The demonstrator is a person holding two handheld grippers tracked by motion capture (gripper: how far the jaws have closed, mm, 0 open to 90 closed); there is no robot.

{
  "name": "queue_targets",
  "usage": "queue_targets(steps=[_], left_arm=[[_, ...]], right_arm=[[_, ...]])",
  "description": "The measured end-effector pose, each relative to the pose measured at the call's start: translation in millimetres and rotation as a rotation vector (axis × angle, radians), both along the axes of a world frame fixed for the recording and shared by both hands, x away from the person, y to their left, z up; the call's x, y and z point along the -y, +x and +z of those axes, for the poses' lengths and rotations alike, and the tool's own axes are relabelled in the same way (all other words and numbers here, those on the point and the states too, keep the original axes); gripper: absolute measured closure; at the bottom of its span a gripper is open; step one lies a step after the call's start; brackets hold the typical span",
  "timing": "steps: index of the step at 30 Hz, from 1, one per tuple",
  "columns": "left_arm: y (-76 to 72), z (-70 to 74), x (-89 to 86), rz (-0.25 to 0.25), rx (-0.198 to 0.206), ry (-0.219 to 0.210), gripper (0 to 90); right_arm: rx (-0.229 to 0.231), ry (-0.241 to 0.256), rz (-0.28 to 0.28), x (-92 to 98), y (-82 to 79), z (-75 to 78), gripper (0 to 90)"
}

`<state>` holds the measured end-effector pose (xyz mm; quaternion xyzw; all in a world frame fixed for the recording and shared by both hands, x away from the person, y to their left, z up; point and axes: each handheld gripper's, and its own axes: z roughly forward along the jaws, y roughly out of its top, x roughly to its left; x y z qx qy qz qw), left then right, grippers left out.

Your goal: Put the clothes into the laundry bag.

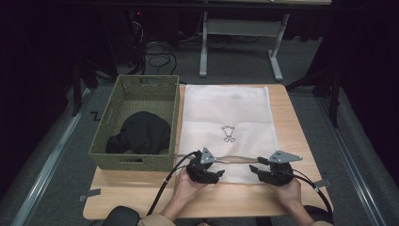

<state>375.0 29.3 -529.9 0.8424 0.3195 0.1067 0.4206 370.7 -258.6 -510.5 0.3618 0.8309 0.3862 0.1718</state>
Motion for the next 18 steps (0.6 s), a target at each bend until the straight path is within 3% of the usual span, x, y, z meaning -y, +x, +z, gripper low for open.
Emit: queue_targets(steps=[10, 18], left_arm=[[2.5, -7.8, 1.8, 0.007, -0.01, 0.036, 37.2], [1.5, -13.6, -0.7, 0.017, -0.005, 0.021, 37.4]], right_arm=[[-0.007, -0.004, -0.001, -0.7, 0.7, -1.6, 50.2], [-0.004, -0.006, 0.009, -0.9, 1.1, -1.7, 50.2]])
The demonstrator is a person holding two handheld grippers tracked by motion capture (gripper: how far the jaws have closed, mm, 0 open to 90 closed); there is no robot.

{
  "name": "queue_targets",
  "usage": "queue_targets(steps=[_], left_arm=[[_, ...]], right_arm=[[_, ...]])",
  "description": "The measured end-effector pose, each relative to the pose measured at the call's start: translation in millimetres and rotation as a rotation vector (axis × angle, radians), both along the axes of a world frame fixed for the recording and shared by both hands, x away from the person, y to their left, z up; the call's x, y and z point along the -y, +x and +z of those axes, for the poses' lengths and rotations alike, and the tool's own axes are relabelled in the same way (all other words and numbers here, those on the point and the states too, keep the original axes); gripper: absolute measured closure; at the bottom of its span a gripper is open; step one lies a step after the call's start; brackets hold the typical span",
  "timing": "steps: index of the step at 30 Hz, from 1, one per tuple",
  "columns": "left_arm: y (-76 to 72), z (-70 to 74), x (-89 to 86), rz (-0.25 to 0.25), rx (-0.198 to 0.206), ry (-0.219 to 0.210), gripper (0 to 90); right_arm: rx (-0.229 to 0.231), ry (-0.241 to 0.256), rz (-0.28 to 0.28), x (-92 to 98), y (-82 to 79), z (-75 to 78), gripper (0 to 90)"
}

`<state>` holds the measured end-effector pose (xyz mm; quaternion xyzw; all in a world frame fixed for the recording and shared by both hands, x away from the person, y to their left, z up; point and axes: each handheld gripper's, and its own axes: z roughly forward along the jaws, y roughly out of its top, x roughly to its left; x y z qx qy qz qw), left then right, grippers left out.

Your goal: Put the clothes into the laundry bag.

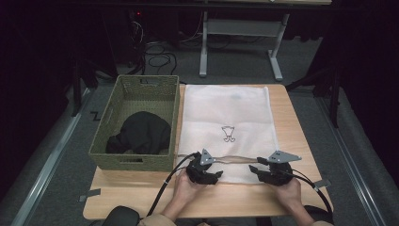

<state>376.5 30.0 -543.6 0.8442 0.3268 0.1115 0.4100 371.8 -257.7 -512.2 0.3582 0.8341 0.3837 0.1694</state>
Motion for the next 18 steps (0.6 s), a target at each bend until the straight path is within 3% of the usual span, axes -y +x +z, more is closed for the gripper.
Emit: queue_targets(steps=[8, 18], left_arm=[[-2.6, -1.1, 2.4, 0.001, 0.024, 0.024, 37.7], [-3.6, -1.1, 3.5, 0.003, 0.032, 0.037, 37.6]], right_arm=[[0.02, -0.011, 0.03, -1.5, -0.8, 3.6, 48.9], [0.033, 0.061, 0.068, -4.4, 2.2, 26.1, 47.1]])
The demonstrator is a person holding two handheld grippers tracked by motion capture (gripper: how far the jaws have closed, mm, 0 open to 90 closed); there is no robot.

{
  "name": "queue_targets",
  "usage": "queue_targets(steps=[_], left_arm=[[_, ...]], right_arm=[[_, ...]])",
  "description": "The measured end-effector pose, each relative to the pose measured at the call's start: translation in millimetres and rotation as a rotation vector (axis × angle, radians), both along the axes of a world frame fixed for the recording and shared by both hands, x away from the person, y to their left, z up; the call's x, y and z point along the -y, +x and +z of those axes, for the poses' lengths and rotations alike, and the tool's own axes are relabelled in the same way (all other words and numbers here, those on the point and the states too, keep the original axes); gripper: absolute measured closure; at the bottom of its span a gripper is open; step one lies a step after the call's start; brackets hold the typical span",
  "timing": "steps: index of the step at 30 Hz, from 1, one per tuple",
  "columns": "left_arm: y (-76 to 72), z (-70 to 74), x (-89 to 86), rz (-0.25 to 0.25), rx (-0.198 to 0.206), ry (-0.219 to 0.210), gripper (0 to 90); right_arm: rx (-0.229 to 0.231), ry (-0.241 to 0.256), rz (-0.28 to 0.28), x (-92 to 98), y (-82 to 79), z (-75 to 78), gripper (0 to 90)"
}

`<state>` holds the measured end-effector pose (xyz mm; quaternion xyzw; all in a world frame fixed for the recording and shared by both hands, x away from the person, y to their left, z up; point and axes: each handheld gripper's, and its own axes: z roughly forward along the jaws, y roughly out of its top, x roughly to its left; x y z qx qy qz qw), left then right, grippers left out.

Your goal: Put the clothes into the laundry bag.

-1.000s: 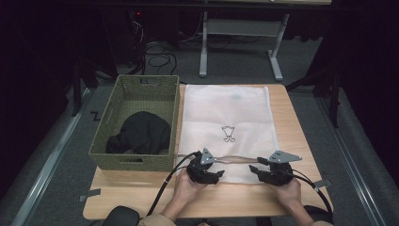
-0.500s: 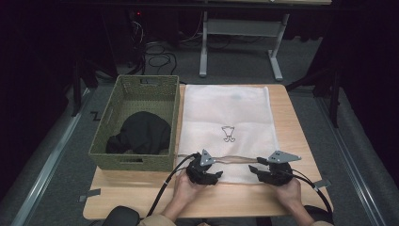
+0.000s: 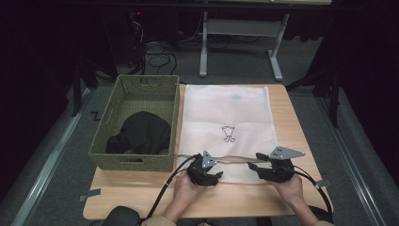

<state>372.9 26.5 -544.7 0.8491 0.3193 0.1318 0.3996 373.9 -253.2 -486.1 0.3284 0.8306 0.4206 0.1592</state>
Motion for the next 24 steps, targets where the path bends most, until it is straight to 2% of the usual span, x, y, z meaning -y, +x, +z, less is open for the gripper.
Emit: queue_targets(steps=[2, 10, 12, 20, 24], left_arm=[[-0.1, 0.0, 0.1, 0.0, 0.0, 0.001, 37.6], [-0.2, 0.0, 0.2, 0.001, 0.001, 0.003, 37.5], [-0.2, 0.0, 0.3, 0.001, 0.002, 0.003, 37.6], [-0.3, 0.0, 0.4, 0.002, 0.001, 0.003, 37.6], [-0.6, 0.0, 0.6, 0.004, 0.002, 0.004, 37.6]], right_arm=[[0.013, -0.01, 0.009, -4.1, 1.5, 6.9, 47.0], [0.037, -0.045, 0.03, -17.6, 12.8, 15.3, 45.2], [0.034, -0.068, 0.022, -23.5, 19.2, 15.2, 44.0], [0.001, -0.072, 0.003, -33.4, 32.5, 13.2, 45.0], [-0.012, -0.094, 0.003, -40.2, 39.5, 9.8, 44.8]])
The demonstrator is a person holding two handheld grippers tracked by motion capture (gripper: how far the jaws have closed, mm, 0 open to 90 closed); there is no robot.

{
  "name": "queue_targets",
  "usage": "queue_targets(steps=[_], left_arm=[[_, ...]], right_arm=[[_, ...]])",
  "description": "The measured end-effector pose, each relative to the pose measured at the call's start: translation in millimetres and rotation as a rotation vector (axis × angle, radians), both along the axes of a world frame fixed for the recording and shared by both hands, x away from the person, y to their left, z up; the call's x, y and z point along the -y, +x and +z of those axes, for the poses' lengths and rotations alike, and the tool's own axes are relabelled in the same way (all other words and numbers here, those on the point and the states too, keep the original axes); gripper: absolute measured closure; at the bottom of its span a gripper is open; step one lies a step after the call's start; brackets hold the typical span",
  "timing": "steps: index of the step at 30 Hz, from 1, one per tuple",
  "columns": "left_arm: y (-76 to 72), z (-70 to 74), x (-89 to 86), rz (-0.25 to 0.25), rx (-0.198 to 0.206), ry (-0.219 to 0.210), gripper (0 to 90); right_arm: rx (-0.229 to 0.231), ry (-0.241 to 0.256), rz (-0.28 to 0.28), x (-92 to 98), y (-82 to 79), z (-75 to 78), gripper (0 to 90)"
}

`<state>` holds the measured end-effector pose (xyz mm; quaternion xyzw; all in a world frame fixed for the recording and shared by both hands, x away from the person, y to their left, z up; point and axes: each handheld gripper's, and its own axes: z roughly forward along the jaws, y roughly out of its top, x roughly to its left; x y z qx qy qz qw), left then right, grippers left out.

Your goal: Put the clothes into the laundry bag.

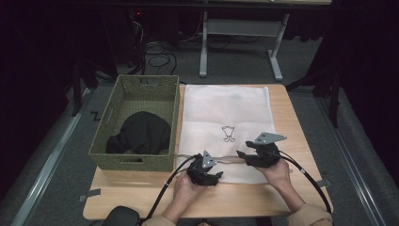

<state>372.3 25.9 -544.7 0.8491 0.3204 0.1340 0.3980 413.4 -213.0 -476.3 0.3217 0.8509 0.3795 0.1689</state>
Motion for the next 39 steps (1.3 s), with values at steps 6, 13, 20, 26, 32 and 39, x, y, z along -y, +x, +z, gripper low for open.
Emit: queue_targets(steps=[6, 13, 20, 26, 32, 39], left_arm=[[-0.2, 0.0, 0.2, 0.003, 0.0, 0.001, 37.7], [-0.7, 0.0, 0.7, 0.008, 0.001, 0.002, 37.7], [-1.2, 0.0, 1.3, 0.015, 0.0, 0.002, 37.7], [-2.0, -0.1, 1.9, 0.023, -0.001, 0.0, 37.9], [-2.5, -0.1, 2.2, 0.028, -0.001, 0.0, 37.8], [-3.4, -0.2, 2.6, 0.034, -0.001, 0.0, 37.8]], right_arm=[[-0.038, -0.018, 0.009, -12.1, 8.5, -11.8, 45.0], [-0.05, -0.062, 0.045, -27.2, 12.2, -25.7, 45.2], [-0.059, -0.092, 0.044, -30.9, 16.6, -38.1, 45.5], [-0.06, -0.107, 0.038, -32.6, 18.5, -43.4, 45.9], [-0.071, -0.121, 0.029, -33.7, 20.6, -48.8, 46.6], [-0.073, -0.124, 0.033, -33.3, 22.8, -52.2, 55.5]])
